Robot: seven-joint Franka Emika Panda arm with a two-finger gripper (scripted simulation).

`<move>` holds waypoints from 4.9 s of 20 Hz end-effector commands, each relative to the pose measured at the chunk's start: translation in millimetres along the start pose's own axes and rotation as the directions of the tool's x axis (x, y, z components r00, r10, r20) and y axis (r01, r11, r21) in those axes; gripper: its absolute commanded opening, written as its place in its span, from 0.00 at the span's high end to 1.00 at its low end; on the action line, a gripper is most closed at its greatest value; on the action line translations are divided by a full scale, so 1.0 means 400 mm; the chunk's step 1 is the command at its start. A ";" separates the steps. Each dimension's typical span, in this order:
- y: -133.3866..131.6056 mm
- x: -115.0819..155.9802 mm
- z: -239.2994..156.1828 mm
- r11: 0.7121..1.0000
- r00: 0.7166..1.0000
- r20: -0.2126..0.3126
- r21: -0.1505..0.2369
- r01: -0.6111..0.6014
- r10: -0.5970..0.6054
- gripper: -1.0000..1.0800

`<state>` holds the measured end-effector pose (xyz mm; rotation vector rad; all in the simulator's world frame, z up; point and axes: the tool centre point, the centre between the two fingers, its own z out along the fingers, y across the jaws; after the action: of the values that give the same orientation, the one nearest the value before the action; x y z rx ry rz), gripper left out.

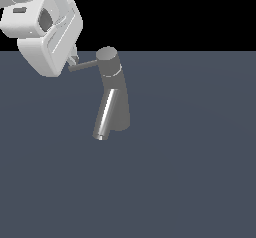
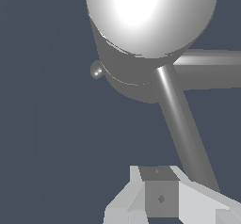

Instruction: Turn on the faucet by rotating a designated handle.

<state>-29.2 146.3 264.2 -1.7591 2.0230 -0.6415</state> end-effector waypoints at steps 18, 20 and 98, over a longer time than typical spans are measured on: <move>0.125 0.067 0.004 1.000 1.000 -0.006 -0.010 -0.019 0.019 1.00; 0.137 0.077 0.004 1.000 1.000 -0.006 -0.011 -0.020 0.020 1.00; -0.061 0.423 0.004 1.000 1.000 0.005 -0.011 -0.004 0.004 1.00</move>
<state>-58.3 3.1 264.9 -1.8279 2.0144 -0.6024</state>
